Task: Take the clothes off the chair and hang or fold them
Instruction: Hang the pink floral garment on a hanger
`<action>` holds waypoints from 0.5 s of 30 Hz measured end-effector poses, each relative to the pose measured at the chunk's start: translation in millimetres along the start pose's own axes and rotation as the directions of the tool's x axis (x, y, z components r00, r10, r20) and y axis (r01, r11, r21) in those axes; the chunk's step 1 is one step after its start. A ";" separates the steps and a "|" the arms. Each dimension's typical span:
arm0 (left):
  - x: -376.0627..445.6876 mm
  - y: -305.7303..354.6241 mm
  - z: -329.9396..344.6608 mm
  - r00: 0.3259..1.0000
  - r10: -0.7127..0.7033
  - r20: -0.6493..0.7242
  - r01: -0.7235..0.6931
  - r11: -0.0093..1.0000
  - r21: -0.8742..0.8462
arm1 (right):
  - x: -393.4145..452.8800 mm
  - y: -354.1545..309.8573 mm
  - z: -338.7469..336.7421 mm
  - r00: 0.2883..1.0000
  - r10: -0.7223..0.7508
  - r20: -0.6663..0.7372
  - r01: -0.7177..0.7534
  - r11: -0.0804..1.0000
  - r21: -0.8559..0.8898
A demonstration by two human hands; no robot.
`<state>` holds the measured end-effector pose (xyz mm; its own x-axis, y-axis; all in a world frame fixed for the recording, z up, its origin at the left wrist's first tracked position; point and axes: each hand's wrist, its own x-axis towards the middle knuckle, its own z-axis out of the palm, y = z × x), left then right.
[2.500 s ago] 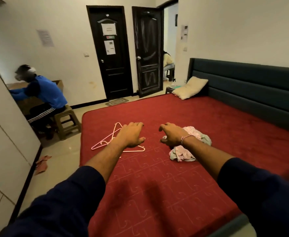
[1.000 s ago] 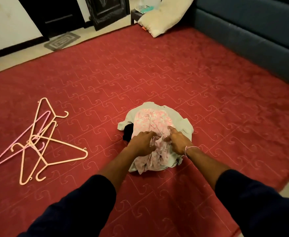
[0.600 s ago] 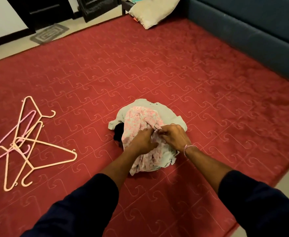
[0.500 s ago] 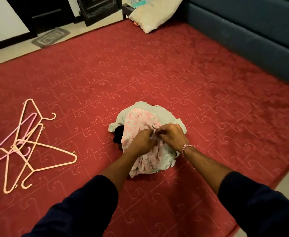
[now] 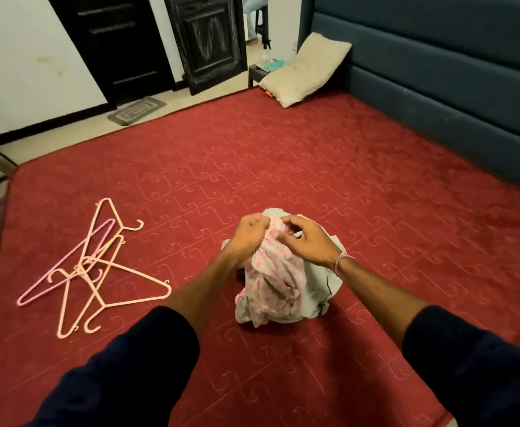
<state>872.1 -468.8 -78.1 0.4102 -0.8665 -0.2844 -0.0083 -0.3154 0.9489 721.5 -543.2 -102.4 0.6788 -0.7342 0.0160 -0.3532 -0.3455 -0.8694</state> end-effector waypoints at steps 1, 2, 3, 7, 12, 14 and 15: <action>-4.1 8.9 -6.1 1.000 -0.022 -0.020 0.020 0.998 -0.066 | -5.2 -7.2 1.2 0.998 0.034 0.060 -0.036 0.999 0.027; -9.5 17.7 -14.4 0.999 -0.038 -0.035 0.033 0.990 -0.137 | -10.7 -14.5 4.3 0.991 0.050 0.128 -0.053 0.998 0.017; -16.0 27.1 -22.2 0.997 -0.064 -0.038 0.055 0.978 -0.202 | -15.9 -20.1 9.0 0.983 0.051 0.174 -0.050 0.999 -0.010; -43.5 55.7 -56.4 0.998 -0.067 -0.016 0.060 0.961 -0.270 | -21.6 -41.9 25.5 0.981 -0.025 0.192 0.031 0.999 -0.028; -77.5 77.0 -104.7 0.996 -0.055 -0.075 0.037 0.974 -0.222 | -28.9 -110.1 21.8 0.965 -0.109 0.237 0.100 0.994 0.049; -95.0 88.4 -119.5 0.997 -0.056 -0.050 0.045 0.979 -0.201 | -29.4 -137.5 27.3 0.949 -0.152 0.278 0.137 0.988 0.073; -101.2 92.2 -126.4 0.998 -0.050 -0.031 0.044 0.982 -0.182 | -27.9 -148.3 32.5 0.941 -0.181 0.287 0.165 0.983 0.080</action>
<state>945.1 -361.3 55.4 0.4383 -0.8372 -0.3272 0.1755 -0.2773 0.9446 775.9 -452.5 10.0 0.8871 -0.4605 0.0312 -0.1835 -0.4140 -0.8916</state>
